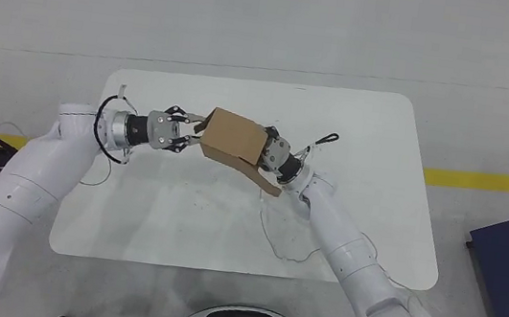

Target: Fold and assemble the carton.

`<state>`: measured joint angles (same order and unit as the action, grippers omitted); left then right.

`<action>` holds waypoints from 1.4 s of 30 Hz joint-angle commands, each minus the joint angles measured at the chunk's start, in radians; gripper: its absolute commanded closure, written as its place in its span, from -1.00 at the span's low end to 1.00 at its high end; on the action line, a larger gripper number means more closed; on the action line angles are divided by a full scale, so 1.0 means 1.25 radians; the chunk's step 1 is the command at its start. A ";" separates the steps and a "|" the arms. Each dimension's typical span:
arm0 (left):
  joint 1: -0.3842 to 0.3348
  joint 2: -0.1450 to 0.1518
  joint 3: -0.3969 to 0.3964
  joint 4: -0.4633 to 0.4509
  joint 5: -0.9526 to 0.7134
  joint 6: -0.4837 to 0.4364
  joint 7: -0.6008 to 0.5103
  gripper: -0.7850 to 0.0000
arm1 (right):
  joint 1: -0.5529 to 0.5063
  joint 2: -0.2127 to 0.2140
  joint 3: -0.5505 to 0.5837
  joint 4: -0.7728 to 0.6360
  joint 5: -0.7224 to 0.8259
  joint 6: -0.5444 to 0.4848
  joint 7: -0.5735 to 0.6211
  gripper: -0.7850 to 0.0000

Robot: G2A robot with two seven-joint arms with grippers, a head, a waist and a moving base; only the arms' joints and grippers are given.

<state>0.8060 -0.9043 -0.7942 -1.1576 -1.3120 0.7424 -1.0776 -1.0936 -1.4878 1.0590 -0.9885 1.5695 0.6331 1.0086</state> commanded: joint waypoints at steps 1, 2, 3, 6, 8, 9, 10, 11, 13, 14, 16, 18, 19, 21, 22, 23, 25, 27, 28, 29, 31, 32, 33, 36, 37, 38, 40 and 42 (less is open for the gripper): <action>0.002 0.003 -0.001 -0.001 0.001 -0.002 -0.002 0.15 | 0.000 0.000 0.000 0.001 0.000 -0.003 -0.001 1.00; 0.003 0.004 -0.001 -0.002 0.001 -0.003 -0.003 0.15 | 0.000 -0.001 0.000 0.001 0.000 -0.004 0.000 1.00; 0.004 0.006 -0.002 -0.003 0.000 -0.004 -0.004 0.12 | -0.001 -0.001 0.000 0.001 -0.001 -0.005 0.000 1.00; 0.006 0.010 -0.003 -0.007 0.001 -0.005 -0.005 0.11 | -0.002 -0.001 0.000 0.001 -0.003 -0.007 0.001 1.00; 0.008 0.013 -0.004 -0.010 0.001 -0.006 -0.006 0.11 | -0.003 -0.001 0.001 0.001 -0.004 -0.008 0.003 1.00; 0.008 0.015 -0.004 -0.012 0.000 -0.007 -0.007 0.12 | -0.003 -0.001 0.001 0.001 -0.005 -0.009 0.004 1.00; 0.009 0.016 -0.005 -0.014 0.000 -0.007 -0.007 0.12 | -0.004 -0.001 0.001 0.001 -0.005 -0.009 0.004 1.00; 0.010 0.018 -0.005 -0.016 -0.001 -0.008 -0.008 0.12 | -0.004 -0.001 0.002 0.001 -0.005 -0.009 0.005 1.00; 0.012 0.021 -0.005 -0.022 -0.003 -0.010 -0.010 0.11 | -0.005 -0.001 0.003 0.002 -0.005 -0.010 0.006 1.00; 0.013 0.022 -0.004 -0.025 -0.005 -0.010 -0.010 0.02 | -0.005 -0.001 0.004 0.003 -0.004 -0.012 0.006 1.00; 0.015 0.026 -0.002 -0.033 -0.006 -0.009 -0.009 -0.13 | -0.005 -0.001 0.004 0.002 -0.007 -0.015 0.004 1.00; 0.019 0.030 0.003 -0.045 -0.013 -0.007 -0.008 -0.34 | -0.006 -0.001 0.004 -0.001 -0.010 -0.017 0.005 1.00; 0.021 0.033 0.006 -0.050 -0.014 -0.006 -0.007 -0.42 | -0.006 -0.001 0.004 -0.002 -0.013 -0.017 0.004 1.00; 0.023 0.038 0.013 -0.061 -0.014 -0.006 -0.006 -0.69 | -0.007 0.000 0.005 -0.004 -0.014 -0.018 0.004 1.00; 0.023 0.041 0.017 -0.066 -0.015 -0.006 -0.006 -0.77 | -0.008 0.000 0.005 -0.005 -0.014 -0.017 0.005 1.00; 0.023 0.044 0.021 -0.069 -0.016 -0.006 -0.006 -0.87 | -0.008 0.000 0.005 -0.005 -0.014 -0.017 0.005 1.00; 0.021 0.050 0.028 -0.075 -0.020 -0.007 -0.007 -0.89 | -0.008 -0.001 0.006 -0.005 -0.013 -0.017 0.005 1.00; 0.019 0.055 0.035 -0.078 -0.023 -0.009 -0.009 -0.89 | -0.007 -0.001 0.007 -0.004 -0.009 -0.016 0.004 1.00; 0.017 0.058 0.037 -0.079 -0.025 -0.010 -0.010 -0.89 | -0.006 -0.001 0.008 -0.003 -0.006 -0.015 0.005 1.00; 0.016 0.061 0.040 -0.079 -0.028 -0.011 -0.011 -0.88 | -0.005 -0.002 0.009 -0.001 -0.004 -0.016 0.006 1.00; 0.012 0.065 0.046 -0.079 -0.031 -0.012 -0.012 -0.88 | -0.004 -0.002 0.010 0.001 0.000 -0.017 0.007 1.00; 0.010 0.067 0.049 -0.079 -0.033 -0.013 -0.013 -0.87 | -0.004 -0.003 0.011 0.001 0.002 -0.018 0.008 1.00; 0.009 0.069 0.053 -0.079 -0.034 -0.014 -0.014 -0.87 | -0.003 -0.003 0.011 0.002 0.002 -0.018 0.008 1.00; 0.003 0.072 0.069 -0.080 -0.040 -0.013 -0.013 -0.87 | -0.002 -0.004 0.012 0.002 0.004 -0.021 0.009 1.00; 0.000 0.072 0.075 -0.079 -0.041 -0.012 -0.012 -0.89 | -0.002 -0.004 0.012 0.002 0.005 -0.022 0.009 1.00; -0.004 0.072 0.080 -0.078 -0.043 -0.012 -0.012 -0.88 | -0.002 -0.004 0.012 0.001 0.004 -0.023 0.009 1.00; -0.015 0.069 0.091 -0.076 -0.049 -0.010 -0.010 -0.84 | -0.002 -0.004 0.011 -0.001 0.004 -0.024 0.009 1.00; -0.027 0.065 0.102 -0.073 -0.054 -0.008 -0.008 -0.73 | -0.003 -0.005 0.010 -0.005 0.002 -0.024 0.010 1.00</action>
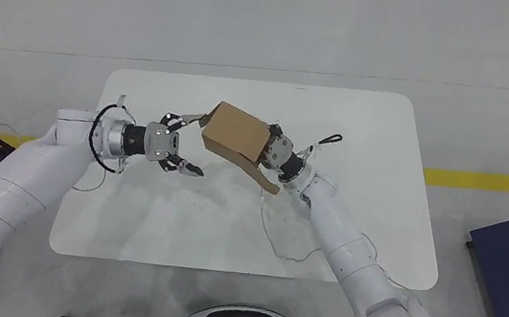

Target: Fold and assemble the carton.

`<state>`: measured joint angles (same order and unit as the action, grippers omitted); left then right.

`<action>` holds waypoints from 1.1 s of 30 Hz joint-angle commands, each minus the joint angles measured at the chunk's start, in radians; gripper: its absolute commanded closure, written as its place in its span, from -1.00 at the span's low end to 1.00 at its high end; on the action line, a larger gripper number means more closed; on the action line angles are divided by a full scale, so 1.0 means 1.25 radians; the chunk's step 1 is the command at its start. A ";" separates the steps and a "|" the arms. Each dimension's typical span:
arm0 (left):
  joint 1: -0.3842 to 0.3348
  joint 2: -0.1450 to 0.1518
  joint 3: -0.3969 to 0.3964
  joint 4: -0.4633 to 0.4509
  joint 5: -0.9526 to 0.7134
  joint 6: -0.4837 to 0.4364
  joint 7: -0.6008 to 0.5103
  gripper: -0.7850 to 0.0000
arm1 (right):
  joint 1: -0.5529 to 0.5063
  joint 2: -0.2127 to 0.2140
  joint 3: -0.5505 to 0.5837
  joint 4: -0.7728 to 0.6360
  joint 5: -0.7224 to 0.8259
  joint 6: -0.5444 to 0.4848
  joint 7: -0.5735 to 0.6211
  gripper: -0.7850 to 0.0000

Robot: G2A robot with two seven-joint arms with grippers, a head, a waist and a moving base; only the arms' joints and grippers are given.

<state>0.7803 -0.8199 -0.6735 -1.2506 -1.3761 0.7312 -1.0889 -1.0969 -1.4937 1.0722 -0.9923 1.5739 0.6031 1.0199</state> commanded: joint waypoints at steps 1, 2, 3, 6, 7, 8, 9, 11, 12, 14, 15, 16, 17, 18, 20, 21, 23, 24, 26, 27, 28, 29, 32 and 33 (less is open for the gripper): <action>-0.012 -0.005 0.012 0.002 -0.004 0.002 0.002 -0.69 | -0.001 0.000 -0.001 -0.003 -0.002 -0.001 0.001 1.00; -0.017 -0.007 0.019 0.001 -0.004 0.003 0.003 -0.64 | -0.001 -0.001 -0.002 -0.004 -0.002 -0.002 0.001 1.00; -0.023 -0.010 0.028 -0.001 -0.003 0.005 0.005 -0.62 | -0.002 -0.001 -0.002 -0.006 -0.003 -0.002 0.002 1.00; -0.036 -0.017 0.055 -0.005 0.010 0.009 0.009 -0.59 | -0.004 -0.001 -0.001 -0.006 0.006 0.007 0.012 1.00; -0.039 -0.019 0.064 -0.006 0.012 0.008 0.008 -0.59 | -0.004 -0.001 0.000 -0.005 0.009 0.010 0.015 1.00; -0.044 -0.021 0.071 -0.003 0.012 0.007 0.007 -0.59 | -0.004 -0.002 0.001 -0.003 0.013 0.013 0.017 1.00; -0.048 -0.022 0.076 0.000 0.012 0.005 0.005 -0.60 | -0.003 -0.002 0.002 0.000 0.016 0.015 0.020 1.00; -0.056 -0.026 0.086 0.005 0.010 0.002 0.002 -0.58 | -0.002 -0.002 0.003 0.008 0.022 0.020 0.024 1.00; -0.060 -0.027 0.089 0.008 0.009 0.000 0.000 -0.58 | -0.001 -0.003 0.003 0.011 0.025 0.022 0.027 1.00; -0.067 -0.029 0.096 0.013 0.007 -0.004 -0.004 -0.57 | 0.001 -0.003 0.004 0.019 0.029 0.026 0.030 1.00; -0.070 -0.030 0.099 0.016 0.007 -0.006 -0.006 -0.55 | 0.002 -0.004 0.004 0.022 0.029 0.026 0.032 1.00; -0.073 -0.031 0.101 0.019 0.007 -0.008 -0.008 -0.53 | 0.003 -0.004 0.004 0.024 0.029 0.026 0.033 1.00; -0.075 -0.031 0.103 0.021 0.006 -0.010 -0.010 -0.52 | 0.003 -0.004 0.003 0.025 0.028 0.026 0.035 1.00; -0.076 -0.032 0.106 0.024 0.006 -0.012 -0.012 -0.50 | 0.004 -0.004 0.003 0.027 0.028 0.029 0.036 1.00; -0.079 -0.033 0.110 0.028 0.005 -0.013 -0.013 -0.52 | 0.005 -0.005 0.003 0.029 0.027 0.030 0.038 1.00; -0.080 -0.033 0.112 0.029 0.005 -0.014 -0.014 -0.51 | 0.006 -0.005 0.003 0.030 0.026 0.031 0.038 1.00; -0.081 -0.034 0.116 0.029 0.007 -0.015 -0.015 -0.51 | 0.006 -0.005 0.001 0.030 0.021 0.032 0.038 1.00; -0.082 -0.035 0.118 0.028 0.008 -0.015 -0.015 -0.49 | 0.006 -0.005 0.000 0.030 0.018 0.032 0.038 1.00; -0.082 -0.037 0.122 0.027 0.007 -0.015 -0.015 -0.48 | 0.006 -0.005 -0.001 0.029 0.016 0.031 0.039 1.00; -0.083 -0.037 0.123 0.027 0.007 -0.015 -0.015 -0.48 | 0.006 -0.005 -0.001 0.029 0.015 0.032 0.040 1.00; -0.083 -0.038 0.124 0.027 0.008 -0.015 -0.015 -0.49 | 0.006 -0.005 -0.001 0.029 0.014 0.032 0.040 1.00; -0.084 -0.038 0.125 0.028 0.009 -0.016 -0.016 -0.49 | 0.005 -0.006 -0.001 0.029 0.014 0.031 0.040 1.00; -0.086 -0.040 0.126 0.032 0.010 -0.017 -0.017 -0.49 | 0.004 -0.005 0.001 0.028 0.012 0.032 0.042 1.00; -0.086 -0.040 0.125 0.034 0.009 -0.018 -0.018 -0.51 | 0.003 -0.005 0.002 0.028 0.011 0.033 0.043 1.00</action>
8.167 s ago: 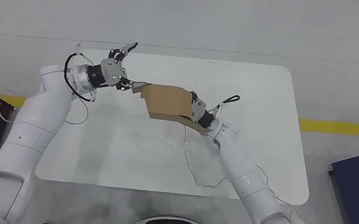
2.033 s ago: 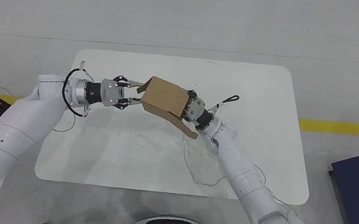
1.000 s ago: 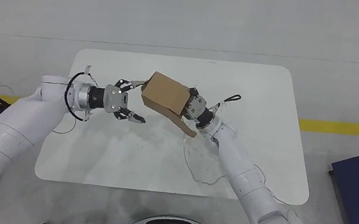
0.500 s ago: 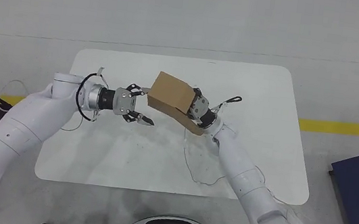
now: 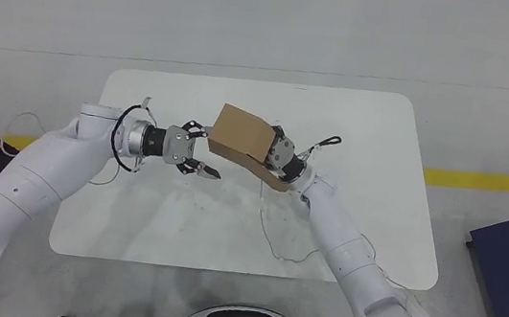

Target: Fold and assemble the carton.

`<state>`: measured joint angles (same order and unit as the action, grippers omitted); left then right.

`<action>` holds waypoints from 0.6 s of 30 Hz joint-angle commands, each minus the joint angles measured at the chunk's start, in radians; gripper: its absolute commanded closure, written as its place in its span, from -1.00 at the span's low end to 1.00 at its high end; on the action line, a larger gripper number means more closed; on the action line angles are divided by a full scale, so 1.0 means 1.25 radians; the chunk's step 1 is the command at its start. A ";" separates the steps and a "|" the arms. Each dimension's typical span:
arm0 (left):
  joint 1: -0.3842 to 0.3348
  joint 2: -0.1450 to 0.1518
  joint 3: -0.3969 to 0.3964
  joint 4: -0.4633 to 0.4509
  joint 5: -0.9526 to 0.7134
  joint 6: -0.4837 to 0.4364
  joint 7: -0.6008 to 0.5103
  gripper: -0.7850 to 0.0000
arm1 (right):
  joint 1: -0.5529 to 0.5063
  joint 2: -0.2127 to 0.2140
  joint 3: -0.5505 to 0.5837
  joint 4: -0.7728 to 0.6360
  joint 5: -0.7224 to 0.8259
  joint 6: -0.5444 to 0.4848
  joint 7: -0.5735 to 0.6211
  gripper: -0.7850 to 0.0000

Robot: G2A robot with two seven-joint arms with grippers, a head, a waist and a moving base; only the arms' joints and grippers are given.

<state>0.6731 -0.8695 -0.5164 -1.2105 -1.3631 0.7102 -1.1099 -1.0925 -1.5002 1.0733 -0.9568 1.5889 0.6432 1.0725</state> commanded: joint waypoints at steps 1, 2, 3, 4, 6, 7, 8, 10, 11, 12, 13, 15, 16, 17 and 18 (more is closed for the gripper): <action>-0.001 0.000 -0.003 0.006 -0.002 -0.003 -0.003 -0.55 | -0.002 0.001 0.002 -0.001 -0.002 0.001 0.001 1.00; 0.000 0.001 -0.005 0.009 -0.004 -0.005 -0.005 -0.58 | -0.002 0.001 0.004 -0.002 -0.003 0.000 0.001 1.00; 0.001 0.001 -0.007 0.012 -0.005 -0.007 -0.007 -0.61 | -0.004 0.002 0.005 -0.003 -0.004 0.000 0.002 1.00; 0.002 0.002 -0.009 0.014 -0.004 -0.008 -0.008 -0.61 | -0.005 0.002 0.007 -0.004 -0.005 0.001 0.002 1.00; 0.005 0.004 -0.010 0.015 -0.002 -0.008 -0.008 -0.59 | -0.007 0.003 0.009 -0.006 -0.006 0.002 0.002 1.00; 0.006 0.005 -0.010 0.014 -0.001 -0.008 -0.008 -0.59 | -0.007 0.004 0.010 -0.008 -0.007 0.003 0.000 1.00; 0.007 0.005 -0.009 0.011 0.000 -0.007 -0.007 -0.59 | -0.008 0.004 0.011 -0.009 -0.007 0.004 -0.001 1.00; 0.008 0.005 -0.008 0.004 0.000 -0.006 -0.006 -0.60 | -0.008 0.004 0.010 -0.013 -0.009 0.006 -0.004 1.00; 0.008 0.005 -0.007 0.001 -0.001 -0.006 -0.006 -0.59 | -0.008 0.004 0.010 -0.015 -0.010 0.007 -0.004 1.00; 0.008 0.005 -0.008 0.000 -0.002 -0.006 -0.006 -0.59 | -0.008 0.004 0.010 -0.017 -0.011 0.008 -0.005 1.00; 0.008 0.004 -0.007 -0.001 -0.003 -0.006 -0.006 -0.60 | -0.008 0.004 0.009 -0.018 -0.011 0.009 -0.005 1.00; 0.008 0.004 -0.008 0.000 -0.001 -0.005 -0.005 -0.60 | -0.008 0.004 0.009 -0.021 -0.011 0.013 -0.004 1.00; 0.008 0.004 -0.008 0.002 0.001 -0.005 -0.005 -0.59 | -0.009 0.004 0.009 -0.022 -0.011 0.016 -0.001 1.00; 0.008 0.004 -0.008 0.003 0.002 -0.004 -0.004 -0.59 | -0.010 0.005 0.010 -0.022 -0.009 0.020 0.003 1.00; 0.008 0.004 -0.009 0.003 0.001 -0.006 -0.006 -0.60 | -0.011 0.005 0.011 -0.022 -0.007 0.026 0.007 1.00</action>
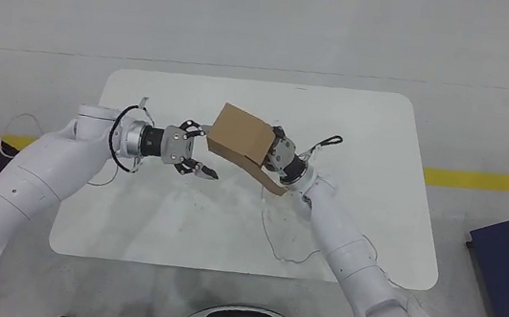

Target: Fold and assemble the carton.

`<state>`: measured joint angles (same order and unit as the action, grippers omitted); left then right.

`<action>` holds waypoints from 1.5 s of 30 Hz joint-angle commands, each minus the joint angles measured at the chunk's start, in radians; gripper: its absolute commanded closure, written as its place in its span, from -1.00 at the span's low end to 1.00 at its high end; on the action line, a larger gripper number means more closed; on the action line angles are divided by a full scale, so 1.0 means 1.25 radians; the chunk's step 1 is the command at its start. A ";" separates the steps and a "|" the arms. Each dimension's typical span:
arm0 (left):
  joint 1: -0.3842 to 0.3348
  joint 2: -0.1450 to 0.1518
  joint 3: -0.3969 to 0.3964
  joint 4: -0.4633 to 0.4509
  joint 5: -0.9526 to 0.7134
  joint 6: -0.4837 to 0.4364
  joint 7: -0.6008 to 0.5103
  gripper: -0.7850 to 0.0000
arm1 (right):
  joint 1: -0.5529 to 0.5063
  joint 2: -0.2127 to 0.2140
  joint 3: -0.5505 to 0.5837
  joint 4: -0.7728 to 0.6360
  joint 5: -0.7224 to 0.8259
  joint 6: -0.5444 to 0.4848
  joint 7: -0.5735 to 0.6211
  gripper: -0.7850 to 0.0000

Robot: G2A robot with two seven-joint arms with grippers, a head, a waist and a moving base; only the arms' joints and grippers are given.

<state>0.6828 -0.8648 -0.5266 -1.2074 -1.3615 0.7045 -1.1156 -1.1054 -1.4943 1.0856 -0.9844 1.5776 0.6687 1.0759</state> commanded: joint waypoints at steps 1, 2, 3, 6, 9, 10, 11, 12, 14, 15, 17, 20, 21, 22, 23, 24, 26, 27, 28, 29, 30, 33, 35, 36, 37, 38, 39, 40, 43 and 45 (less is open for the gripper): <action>0.001 0.000 -0.003 0.002 -0.001 -0.004 -0.004 -0.62 | -0.002 0.001 0.002 0.002 0.005 0.014 0.009 1.00; 0.002 0.000 -0.005 0.003 -0.004 -0.007 -0.007 -0.64 | -0.002 0.002 0.004 0.005 0.010 0.024 0.014 1.00; 0.003 0.000 -0.009 0.006 -0.007 -0.010 -0.010 -0.66 | -0.002 0.002 0.006 0.008 0.013 0.033 0.018 1.00; 0.008 0.000 -0.022 0.019 -0.017 -0.021 -0.021 -1.00 | 0.001 0.005 0.013 0.012 0.017 0.043 0.017 1.00; 0.016 0.003 -0.041 0.039 -0.028 -0.033 -0.033 -1.00 | 0.000 0.007 0.019 0.008 0.013 0.044 0.015 1.00; 0.018 0.004 -0.048 0.047 -0.031 -0.035 -0.035 -1.00 | -0.001 0.009 0.023 0.006 0.009 0.041 0.013 1.00; 0.021 0.006 -0.056 0.054 -0.034 -0.038 -0.038 -1.00 | -0.002 0.011 0.028 0.004 0.006 0.039 0.011 1.00; 0.023 0.007 -0.063 0.060 -0.037 -0.041 -0.041 -1.00 | -0.003 0.013 0.035 0.002 0.003 0.035 0.009 1.00; 0.030 0.011 -0.078 0.071 -0.042 -0.047 -0.047 -1.00 | -0.004 0.020 0.055 -0.003 -0.016 0.014 0.000 1.00; 0.033 0.014 -0.085 0.075 -0.044 -0.049 -0.049 -1.00 | -0.007 0.025 0.062 -0.006 -0.049 -0.001 -0.014 1.00; 0.038 0.018 -0.101 0.084 -0.046 -0.052 -0.052 -1.00 | -0.018 0.035 0.078 -0.017 -0.093 -0.019 -0.029 1.00; 0.049 0.026 -0.122 0.090 -0.046 -0.056 -0.056 -1.00 | -0.043 0.052 0.108 -0.050 -0.136 -0.006 -0.020 1.00; 0.053 0.028 -0.130 0.093 -0.048 -0.057 -0.057 -1.00 | -0.054 0.058 0.121 -0.065 -0.152 -0.008 -0.022 1.00; 0.057 0.030 -0.137 0.094 -0.051 -0.057 -0.057 -1.00 | -0.067 0.063 0.132 -0.083 -0.158 -0.003 -0.020 1.00; 0.061 0.032 -0.145 0.097 -0.055 -0.056 -0.056 -1.00 | -0.081 0.067 0.145 -0.104 -0.154 0.001 -0.019 1.00; 0.063 0.034 -0.154 0.101 -0.061 -0.056 -0.054 -1.00 | -0.090 0.069 0.152 -0.120 -0.149 0.001 -0.021 1.00; 0.064 0.035 -0.157 0.102 -0.062 -0.058 -0.052 -1.00 | -0.090 0.069 0.152 -0.120 -0.149 0.001 -0.021 1.00; 0.064 0.035 -0.157 0.102 -0.062 -0.058 -0.052 -1.00 | -0.090 0.069 0.152 -0.120 -0.149 0.001 -0.021 1.00; 0.064 0.035 -0.157 0.102 -0.062 -0.058 -0.052 -1.00 | -0.090 0.069 0.152 -0.120 -0.149 0.001 -0.021 1.00; 0.064 0.035 -0.157 0.102 -0.062 -0.058 -0.052 -1.00 | -0.090 0.069 0.152 -0.120 -0.149 0.001 -0.021 1.00; 0.064 0.035 -0.157 0.102 -0.062 -0.058 -0.052 -1.00 | -0.090 0.069 0.152 -0.120 -0.149 0.001 -0.021 1.00; 0.064 0.035 -0.157 0.102 -0.062 -0.058 -0.052 -1.00 | -0.090 0.069 0.152 -0.120 -0.149 0.001 -0.021 1.00; 0.064 0.035 -0.157 0.102 -0.062 -0.058 -0.052 -1.00 | -0.090 0.069 0.152 -0.120 -0.149 0.001 -0.021 1.00; 0.064 0.035 -0.157 0.102 -0.062 -0.058 -0.052 -1.00 | -0.092 0.071 0.151 -0.127 -0.180 -0.021 -0.055 1.00; 0.064 0.035 -0.157 0.102 -0.062 -0.058 -0.052 -1.00 | -0.094 0.074 0.146 -0.135 -0.198 0.005 -0.074 1.00; 0.064 0.035 -0.157 0.102 -0.062 -0.058 -0.052 -1.00 | -0.091 0.079 0.155 -0.140 -0.208 0.038 -0.088 1.00; 0.064 0.035 -0.157 0.102 -0.062 -0.058 -0.052 -1.00 | -0.087 0.087 0.175 -0.147 -0.238 0.038 -0.119 1.00; 0.064 0.035 -0.157 0.102 -0.062 -0.058 -0.052 -1.00 | -0.086 0.094 0.190 -0.159 -0.273 0.049 -0.153 1.00; 0.064 0.035 -0.157 0.102 -0.062 -0.058 -0.052 -1.00 | -0.084 0.115 0.231 -0.211 -0.341 0.136 -0.249 1.00; 0.064 0.035 -0.157 0.102 -0.062 -0.058 -0.052 -1.00 | -0.073 0.126 0.248 -0.250 -0.384 0.216 -0.347 1.00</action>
<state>0.7632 -0.8215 -0.7231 -1.0794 -1.4393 0.6325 -1.1811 -1.2038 -1.3426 1.3855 -1.2734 1.1249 0.8765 0.7180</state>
